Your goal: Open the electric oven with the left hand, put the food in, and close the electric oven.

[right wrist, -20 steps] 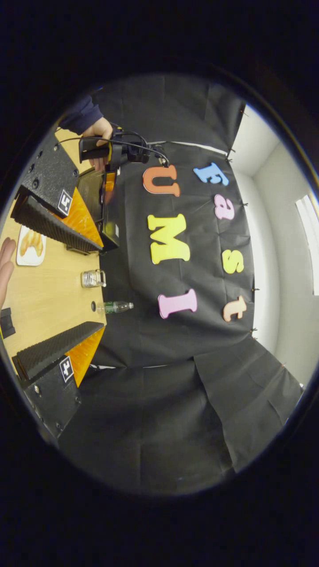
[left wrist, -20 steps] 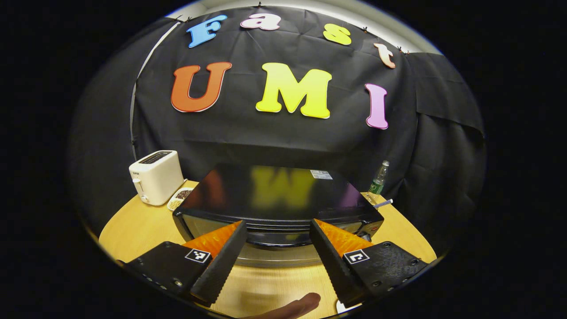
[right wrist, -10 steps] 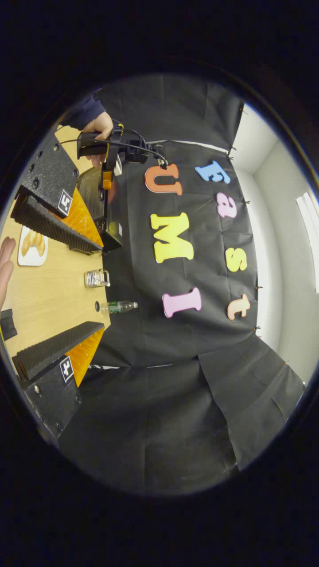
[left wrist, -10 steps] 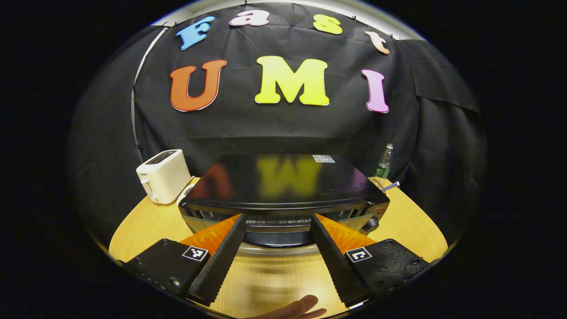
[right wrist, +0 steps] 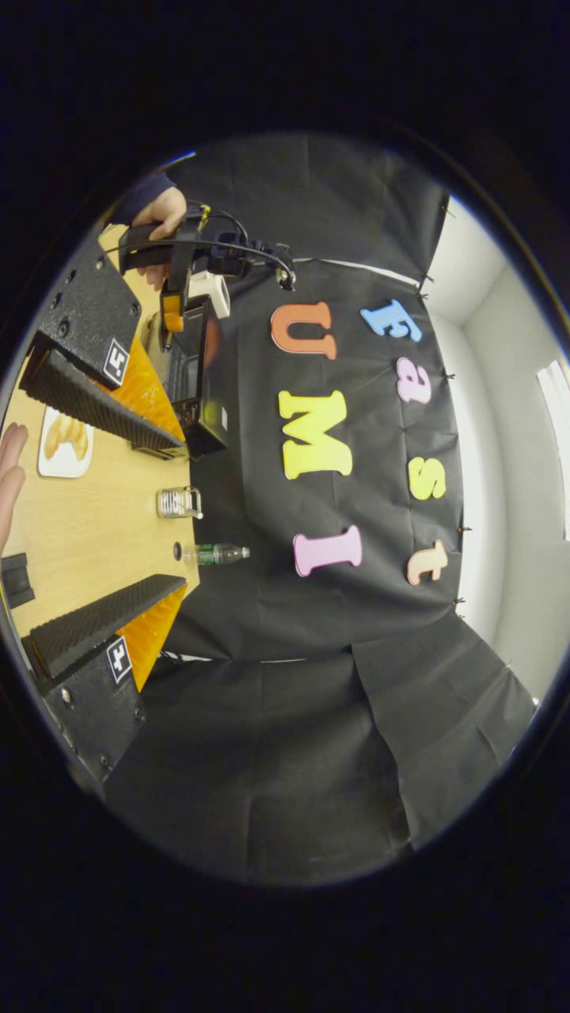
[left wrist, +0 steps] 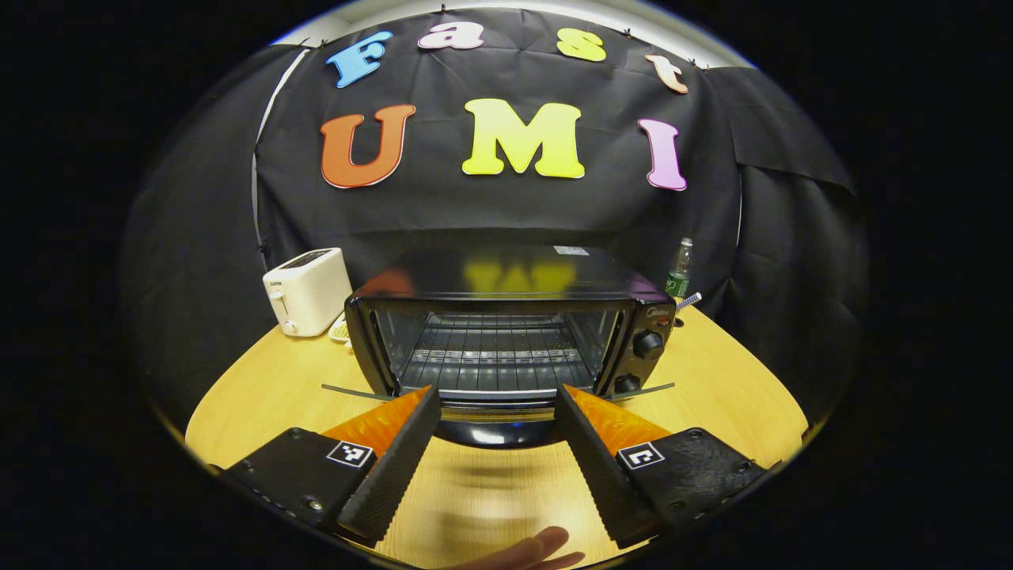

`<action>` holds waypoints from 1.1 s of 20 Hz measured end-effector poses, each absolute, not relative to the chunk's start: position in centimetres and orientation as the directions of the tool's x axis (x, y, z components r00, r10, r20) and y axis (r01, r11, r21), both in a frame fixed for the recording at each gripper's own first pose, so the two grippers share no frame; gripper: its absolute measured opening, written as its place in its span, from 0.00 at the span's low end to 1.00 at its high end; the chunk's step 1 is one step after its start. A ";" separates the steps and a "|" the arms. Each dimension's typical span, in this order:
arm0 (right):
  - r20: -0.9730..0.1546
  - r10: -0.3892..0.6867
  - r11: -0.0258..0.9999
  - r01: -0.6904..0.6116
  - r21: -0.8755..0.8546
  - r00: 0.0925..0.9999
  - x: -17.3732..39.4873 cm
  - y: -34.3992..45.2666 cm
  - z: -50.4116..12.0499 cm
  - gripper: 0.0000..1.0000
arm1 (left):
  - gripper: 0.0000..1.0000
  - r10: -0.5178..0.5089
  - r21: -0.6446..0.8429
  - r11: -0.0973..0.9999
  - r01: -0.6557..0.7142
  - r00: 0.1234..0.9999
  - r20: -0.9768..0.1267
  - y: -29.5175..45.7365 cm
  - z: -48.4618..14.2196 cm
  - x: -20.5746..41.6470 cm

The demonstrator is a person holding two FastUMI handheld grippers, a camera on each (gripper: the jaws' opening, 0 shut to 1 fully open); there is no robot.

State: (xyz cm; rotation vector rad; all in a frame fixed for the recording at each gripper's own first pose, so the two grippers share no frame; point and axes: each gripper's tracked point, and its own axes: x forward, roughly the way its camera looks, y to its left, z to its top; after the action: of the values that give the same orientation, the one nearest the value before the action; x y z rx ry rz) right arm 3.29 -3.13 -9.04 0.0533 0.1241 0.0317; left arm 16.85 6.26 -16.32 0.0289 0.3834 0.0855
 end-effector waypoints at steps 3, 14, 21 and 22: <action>-0.140 0.036 0.998 -0.029 0.053 0.990 3.4 -2.9 -9.8 0.96 | 0.97 0.099 0.053 0.995 -0.085 0.925 -0.366 6.1 -18.1 15.1; -0.220 0.063 0.997 -0.054 0.047 0.974 4.4 -0.9 -13.9 0.96 | 0.95 0.096 0.013 0.995 -0.098 0.921 -0.377 6.4 -24.2 11.5; -0.303 0.096 0.995 -0.085 0.049 0.948 5.6 0.9 -17.7 0.97 | 0.91 0.073 -0.050 0.993 -0.105 0.901 -0.428 7.0 -27.2 11.3; -0.321 0.099 0.995 -0.088 0.051 0.942 5.8 1.1 -18.5 0.97 | 0.91 0.074 -0.047 0.993 -0.105 0.895 -0.440 7.0 -27.5 11.3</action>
State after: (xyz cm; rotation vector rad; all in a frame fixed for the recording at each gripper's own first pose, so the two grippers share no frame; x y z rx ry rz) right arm 5.77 1.06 -18.51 0.0358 0.3293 0.0954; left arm 11.26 7.01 -27.55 -0.0698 0.4529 0.0931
